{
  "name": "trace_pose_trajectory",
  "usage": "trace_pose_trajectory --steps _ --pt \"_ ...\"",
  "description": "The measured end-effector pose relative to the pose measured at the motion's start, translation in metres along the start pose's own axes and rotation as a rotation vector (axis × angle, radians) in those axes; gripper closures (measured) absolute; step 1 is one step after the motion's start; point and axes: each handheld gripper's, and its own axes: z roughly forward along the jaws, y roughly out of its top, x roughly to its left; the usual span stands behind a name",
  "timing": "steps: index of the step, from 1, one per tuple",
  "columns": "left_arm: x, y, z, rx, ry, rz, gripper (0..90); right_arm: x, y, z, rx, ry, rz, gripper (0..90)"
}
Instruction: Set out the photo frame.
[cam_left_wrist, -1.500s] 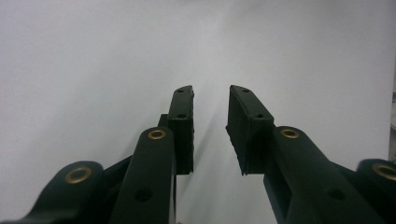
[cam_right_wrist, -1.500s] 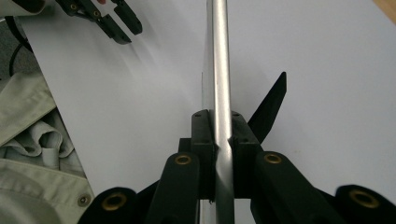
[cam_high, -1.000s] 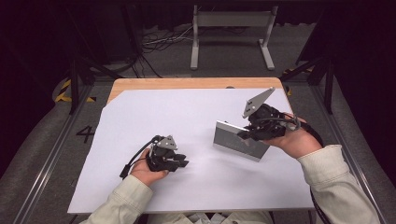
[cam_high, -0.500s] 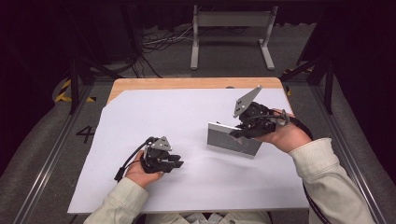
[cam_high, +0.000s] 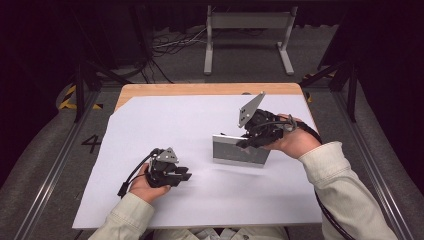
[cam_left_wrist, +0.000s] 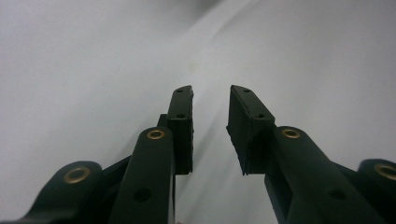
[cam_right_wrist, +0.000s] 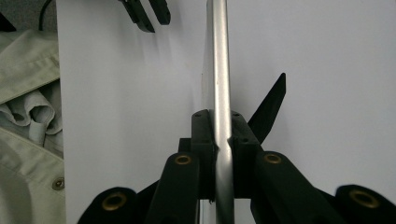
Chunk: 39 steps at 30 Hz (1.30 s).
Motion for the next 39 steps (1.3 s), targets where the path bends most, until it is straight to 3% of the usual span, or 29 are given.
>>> trace_pose_trajectory --steps 13,18,26,39 --pt "0.000 0.000 0.002 0.006 -0.004 0.000 71.0 -0.002 0.006 0.012 0.010 0.064 -0.060 83.1" --pt "0.000 0.000 0.003 0.008 -0.004 0.001 70.8 0.000 0.009 0.018 0.023 0.083 -0.105 83.0" --pt "0.001 0.000 0.003 0.008 -0.004 -0.002 70.7 -0.002 0.009 0.024 0.035 0.115 -0.106 83.0" --pt "0.001 0.000 0.005 0.012 -0.008 0.000 70.3 -0.010 0.004 0.030 0.041 0.121 -0.110 82.8"
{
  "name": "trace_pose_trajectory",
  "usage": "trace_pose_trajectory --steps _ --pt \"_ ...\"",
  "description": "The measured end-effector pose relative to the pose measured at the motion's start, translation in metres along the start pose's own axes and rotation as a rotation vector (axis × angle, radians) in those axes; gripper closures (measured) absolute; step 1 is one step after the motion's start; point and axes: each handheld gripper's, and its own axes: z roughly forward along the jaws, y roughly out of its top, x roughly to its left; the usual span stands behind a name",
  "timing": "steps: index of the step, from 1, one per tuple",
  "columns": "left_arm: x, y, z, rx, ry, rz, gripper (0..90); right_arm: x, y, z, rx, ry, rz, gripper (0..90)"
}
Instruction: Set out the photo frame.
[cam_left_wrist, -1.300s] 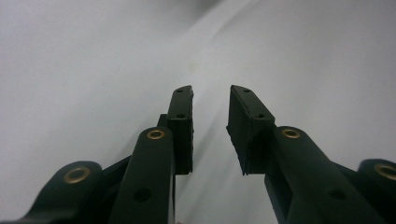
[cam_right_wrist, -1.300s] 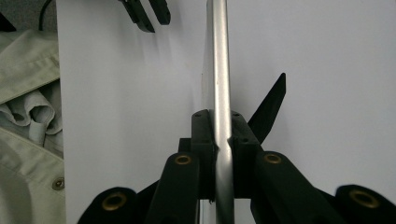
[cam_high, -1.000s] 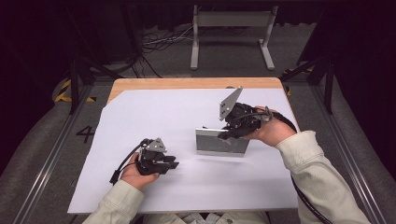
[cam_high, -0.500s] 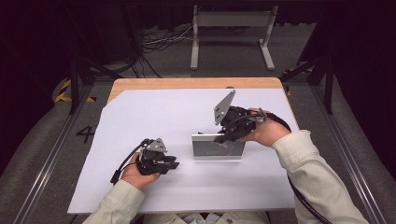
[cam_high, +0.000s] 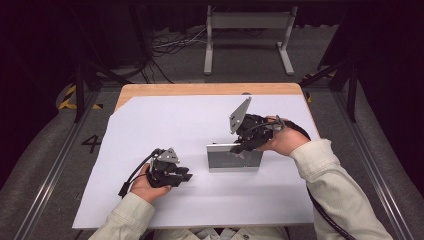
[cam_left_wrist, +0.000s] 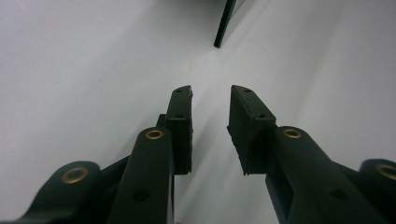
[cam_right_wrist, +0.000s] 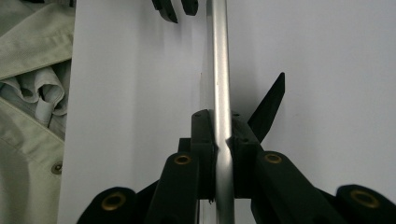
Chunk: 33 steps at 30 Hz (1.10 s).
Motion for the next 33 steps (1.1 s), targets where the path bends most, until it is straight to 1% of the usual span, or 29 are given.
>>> trace_pose_trajectory --steps 6,8,9,10,14,16,18,20,21,22,24,25,26,27,28,29,30,32,33 --pt "0.000 0.000 0.001 0.001 -0.002 0.001 70.0 -0.005 -0.002 0.000 0.000 0.000 0.002 81.6" --pt "0.000 0.000 0.001 0.001 0.000 -0.002 70.0 -0.007 -0.005 -0.002 -0.020 -0.008 0.005 80.8" --pt "0.000 0.000 0.001 0.000 -0.002 -0.003 70.0 -0.009 -0.006 -0.003 -0.044 -0.007 0.016 80.7" --pt "0.000 0.000 0.001 0.004 -0.003 0.001 69.9 -0.010 -0.008 -0.004 -0.055 -0.005 0.031 80.3" --pt "-0.001 0.000 0.001 0.004 -0.006 -0.002 69.9 -0.011 -0.008 -0.003 -0.060 -0.014 0.038 79.5" --pt "-0.001 0.001 0.001 0.005 -0.004 0.000 69.8 -0.012 -0.009 -0.003 -0.064 -0.019 0.048 78.6" --pt "-0.001 0.000 0.001 0.002 -0.004 -0.001 69.7 -0.013 -0.010 -0.004 -0.067 -0.029 0.076 77.0" --pt "-0.001 0.000 0.002 0.003 -0.007 -0.004 69.7 -0.015 -0.010 -0.003 -0.071 -0.028 0.076 76.5" --pt "-0.001 0.000 0.002 0.003 -0.007 -0.003 69.7 -0.016 -0.011 -0.003 -0.077 -0.030 0.088 75.4" --pt "-0.001 0.000 0.002 0.002 -0.006 -0.004 69.7 -0.016 -0.011 -0.003 -0.077 -0.030 0.088 75.4" --pt "-0.001 0.000 0.002 0.002 -0.007 -0.005 69.7 -0.018 -0.012 -0.002 -0.081 -0.036 0.095 72.1" --pt "-0.001 0.000 0.002 0.002 -0.007 -0.005 69.6 -0.019 -0.013 -0.001 -0.087 -0.037 0.111 68.6" --pt "-0.001 0.000 0.002 0.002 -0.007 -0.005 69.6 -0.019 -0.013 -0.001 -0.087 -0.037 0.111 68.6" --pt "-0.001 0.001 0.002 0.002 -0.006 -0.003 69.6 -0.021 -0.014 0.000 -0.095 -0.043 0.130 62.1" --pt "-0.001 0.001 0.002 0.002 -0.007 -0.004 69.5 -0.022 -0.015 0.000 -0.090 -0.045 0.150 62.3" --pt "-0.001 0.001 0.002 0.002 -0.007 -0.004 69.5 -0.022 -0.015 0.000 -0.090 -0.045 0.150 62.3" --pt "-0.001 0.001 0.002 0.003 -0.007 -0.003 69.5 -0.023 -0.016 0.001 -0.090 -0.041 0.168 60.9" --pt "-0.001 0.001 0.001 0.003 -0.004 -0.003 69.5 -0.024 -0.017 0.001 -0.090 -0.044 0.167 59.5" --pt "-0.001 0.001 0.001 0.002 -0.003 -0.001 69.4 -0.024 -0.018 0.001 -0.088 -0.044 0.184 58.6"
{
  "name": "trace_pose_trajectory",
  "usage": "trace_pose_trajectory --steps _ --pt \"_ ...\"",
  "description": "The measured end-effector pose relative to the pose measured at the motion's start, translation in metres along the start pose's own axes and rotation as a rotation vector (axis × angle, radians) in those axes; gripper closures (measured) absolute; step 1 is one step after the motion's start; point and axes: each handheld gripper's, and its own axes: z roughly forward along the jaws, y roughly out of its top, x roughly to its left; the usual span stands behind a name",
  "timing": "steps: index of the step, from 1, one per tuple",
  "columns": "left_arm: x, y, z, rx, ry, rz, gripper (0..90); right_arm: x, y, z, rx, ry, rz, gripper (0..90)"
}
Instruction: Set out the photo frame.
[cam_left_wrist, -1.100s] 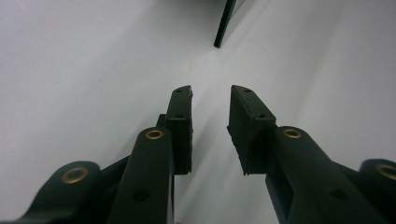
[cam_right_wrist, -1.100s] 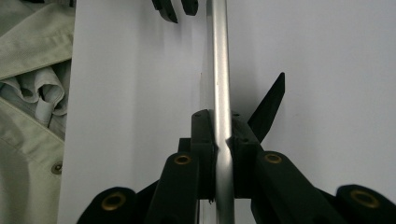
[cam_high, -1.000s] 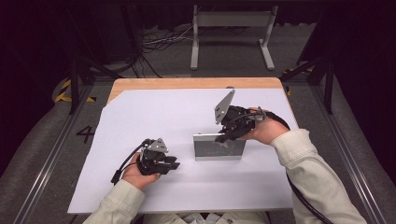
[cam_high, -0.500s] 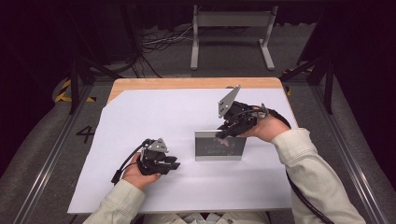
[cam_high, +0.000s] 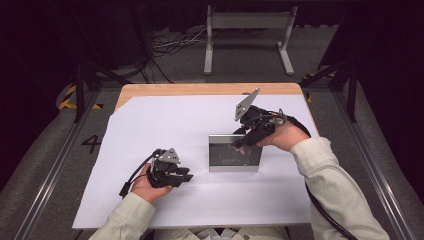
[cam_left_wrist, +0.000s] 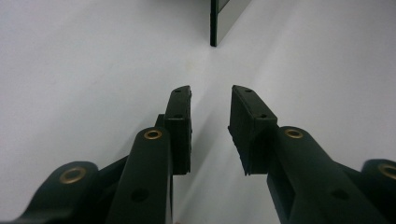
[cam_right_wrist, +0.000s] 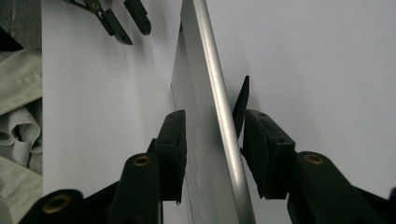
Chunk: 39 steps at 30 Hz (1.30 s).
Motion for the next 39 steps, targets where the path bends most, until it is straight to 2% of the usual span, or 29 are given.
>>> trace_pose_trajectory --steps 11,22,39 --pt "0.001 0.000 0.000 -0.002 0.000 -0.004 69.3 -0.001 -0.004 -0.004 -0.014 -0.009 -0.002 54.9" --pt "0.002 0.000 0.000 -0.003 0.000 -0.002 69.3 0.004 -0.012 -0.018 -0.036 -0.048 0.002 49.6" --pt "0.003 0.003 0.003 -0.005 -0.006 -0.001 69.2 0.007 -0.034 -0.049 -0.064 -0.118 0.056 49.8"
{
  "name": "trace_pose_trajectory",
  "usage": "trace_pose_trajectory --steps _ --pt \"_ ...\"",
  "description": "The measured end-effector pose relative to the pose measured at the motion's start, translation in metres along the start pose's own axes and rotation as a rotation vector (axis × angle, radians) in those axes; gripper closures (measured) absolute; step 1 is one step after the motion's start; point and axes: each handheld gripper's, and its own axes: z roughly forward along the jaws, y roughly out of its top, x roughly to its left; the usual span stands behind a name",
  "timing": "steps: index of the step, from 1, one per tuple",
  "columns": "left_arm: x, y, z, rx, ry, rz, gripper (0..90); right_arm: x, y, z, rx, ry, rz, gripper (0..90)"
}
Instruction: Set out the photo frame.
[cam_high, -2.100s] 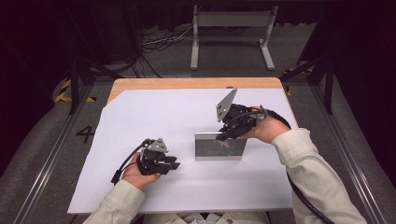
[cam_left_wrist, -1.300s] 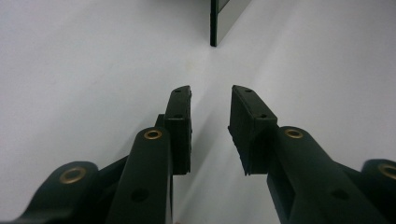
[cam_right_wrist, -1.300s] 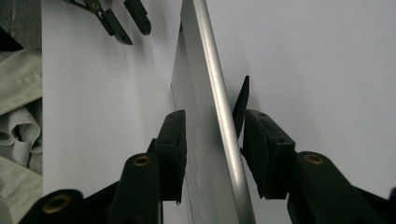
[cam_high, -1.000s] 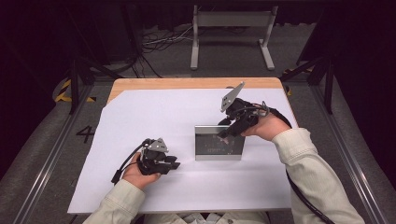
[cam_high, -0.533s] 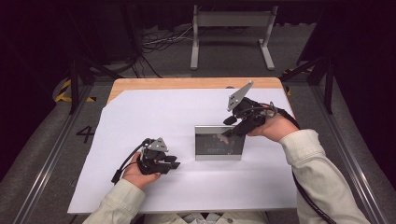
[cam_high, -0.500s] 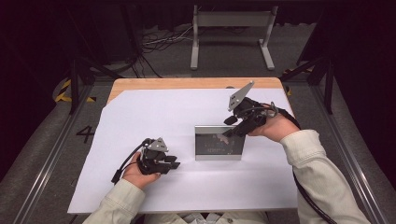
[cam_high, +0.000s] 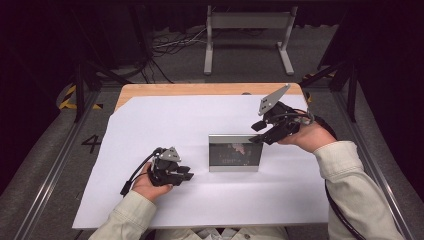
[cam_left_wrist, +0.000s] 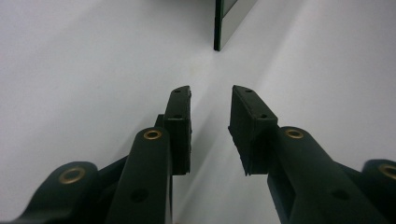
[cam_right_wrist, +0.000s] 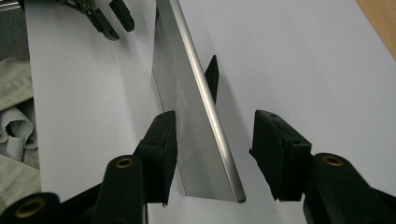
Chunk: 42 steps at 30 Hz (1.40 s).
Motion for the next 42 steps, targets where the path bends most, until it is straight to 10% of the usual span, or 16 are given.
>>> trace_pose_trajectory --steps 42 --pt "0.010 -0.002 -0.007 -0.022 0.050 -0.032 65.1 -0.006 -0.066 -0.041 -0.078 -0.103 0.143 44.1"
